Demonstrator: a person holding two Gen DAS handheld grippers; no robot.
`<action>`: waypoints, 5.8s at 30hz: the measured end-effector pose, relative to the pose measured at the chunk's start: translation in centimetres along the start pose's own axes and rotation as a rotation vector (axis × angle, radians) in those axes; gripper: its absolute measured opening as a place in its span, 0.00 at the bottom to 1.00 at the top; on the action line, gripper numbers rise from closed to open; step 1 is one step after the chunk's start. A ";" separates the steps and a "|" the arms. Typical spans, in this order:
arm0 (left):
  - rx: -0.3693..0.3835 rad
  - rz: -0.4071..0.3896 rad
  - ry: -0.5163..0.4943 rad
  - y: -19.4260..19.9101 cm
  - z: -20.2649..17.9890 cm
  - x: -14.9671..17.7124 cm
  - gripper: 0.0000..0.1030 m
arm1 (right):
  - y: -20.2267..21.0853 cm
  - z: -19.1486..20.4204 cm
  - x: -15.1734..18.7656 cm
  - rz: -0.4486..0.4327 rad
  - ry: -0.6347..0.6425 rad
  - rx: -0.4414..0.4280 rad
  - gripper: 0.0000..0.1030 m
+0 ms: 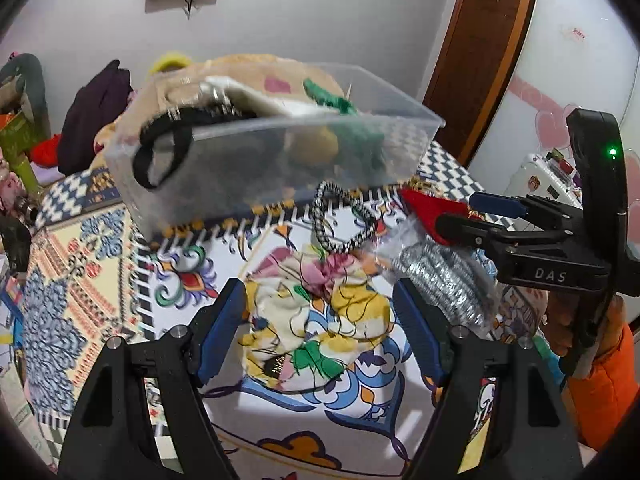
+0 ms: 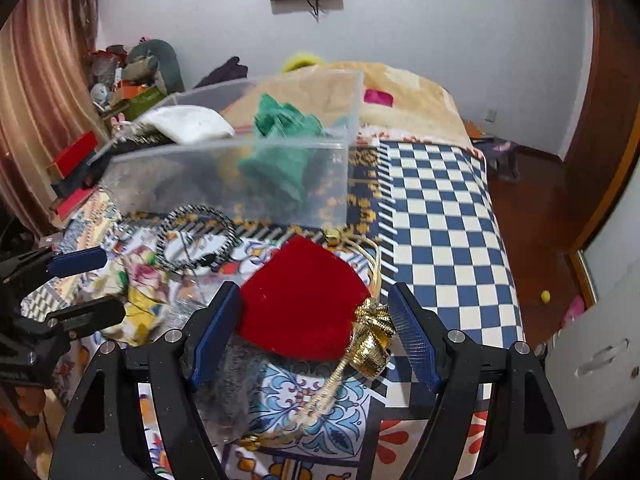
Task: Organize soft objects
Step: 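Grasp the floral scrunchie with left gripper while right grasps red velvet pouch, then drop the scrunchie into the box while right drops the red pouch in, then grasp the black beaded bracelet with left gripper while right grasps silver scrubber bag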
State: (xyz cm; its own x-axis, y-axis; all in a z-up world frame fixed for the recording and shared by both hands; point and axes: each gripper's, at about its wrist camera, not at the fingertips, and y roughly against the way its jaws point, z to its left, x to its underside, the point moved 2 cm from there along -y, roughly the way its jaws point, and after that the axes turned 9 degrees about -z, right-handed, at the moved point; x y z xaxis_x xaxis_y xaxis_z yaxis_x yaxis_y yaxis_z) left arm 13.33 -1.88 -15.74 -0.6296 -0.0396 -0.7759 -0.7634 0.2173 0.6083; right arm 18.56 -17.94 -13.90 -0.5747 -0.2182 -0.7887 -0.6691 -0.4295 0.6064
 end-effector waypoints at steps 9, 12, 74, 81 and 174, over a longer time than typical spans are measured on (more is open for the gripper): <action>0.008 0.002 0.016 -0.9 -0.2 0.9 0.73 | 0.8 -1.4 0.2 -0.012 -0.058 0.010 0.72; -0.002 -0.009 0.014 -0.9 0.0 1.0 0.70 | 0.4 -1.7 0.5 0.005 -0.066 0.018 0.69; -0.150 -0.298 0.011 2.8 6.2 -11.3 0.11 | 2.3 4.9 -9.9 -0.313 0.072 -0.066 0.18; -0.105 -0.190 0.075 -1.7 8.2 -11.1 0.12 | -1.8 5.1 -9.7 -0.199 0.060 -0.083 0.18; -0.040 -0.057 0.102 -2.7 1.0 -2.1 0.05 | 6.1 0.4 0.6 -0.122 0.037 -0.032 0.30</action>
State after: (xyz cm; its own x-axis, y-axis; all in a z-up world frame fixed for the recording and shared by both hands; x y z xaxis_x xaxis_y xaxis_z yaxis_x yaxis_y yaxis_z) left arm 16.84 -1.41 -15.90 -0.5951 -0.1505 -0.7895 -0.8021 0.1728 0.5716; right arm 13.93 -20.38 -10.62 -0.4717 -0.1942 -0.8601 -0.7176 -0.4822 0.5025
